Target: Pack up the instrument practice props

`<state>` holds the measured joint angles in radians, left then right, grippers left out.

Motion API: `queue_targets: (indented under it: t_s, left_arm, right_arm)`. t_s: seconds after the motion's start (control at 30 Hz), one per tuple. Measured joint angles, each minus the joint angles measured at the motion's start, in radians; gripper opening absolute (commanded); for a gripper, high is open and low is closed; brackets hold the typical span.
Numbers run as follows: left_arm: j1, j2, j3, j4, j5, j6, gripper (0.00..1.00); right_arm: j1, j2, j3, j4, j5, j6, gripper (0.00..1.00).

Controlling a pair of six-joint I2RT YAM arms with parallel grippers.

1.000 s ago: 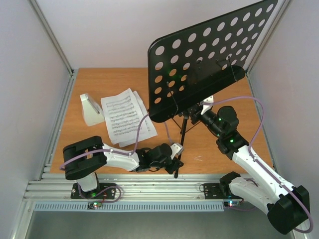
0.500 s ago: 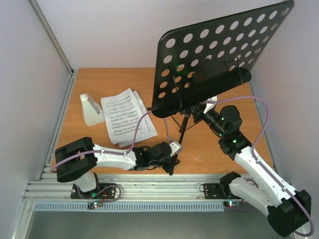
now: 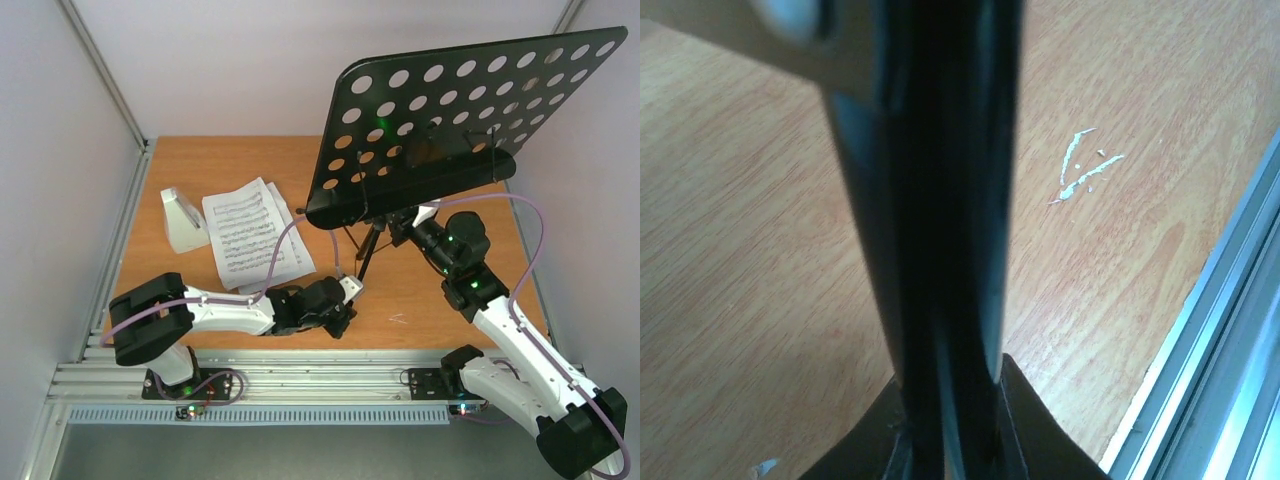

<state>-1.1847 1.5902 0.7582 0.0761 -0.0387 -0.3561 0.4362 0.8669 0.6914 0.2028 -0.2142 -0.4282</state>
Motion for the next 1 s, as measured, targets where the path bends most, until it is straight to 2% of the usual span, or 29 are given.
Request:
queue_targets:
  t_s: [0.77, 0.93, 1.0]
  left_arm:
    - [0.091, 0.0, 0.046, -0.037, 0.199, 0.108, 0.0]
    - [0.095, 0.0, 0.046, -0.036, 0.219, 0.126, 0.0]
    - [0.098, 0.0, 0.046, -0.034, 0.227, 0.134, 0.0]
  right_arm:
    - [-0.011, -0.019, 0.042, -0.142, 0.016, -0.041, 0.02]
    - [-0.011, -0.025, 0.05, -0.172, 0.024, -0.041, 0.12]
    - [-0.011, -0.03, 0.05, -0.18, 0.026, -0.039, 0.19]
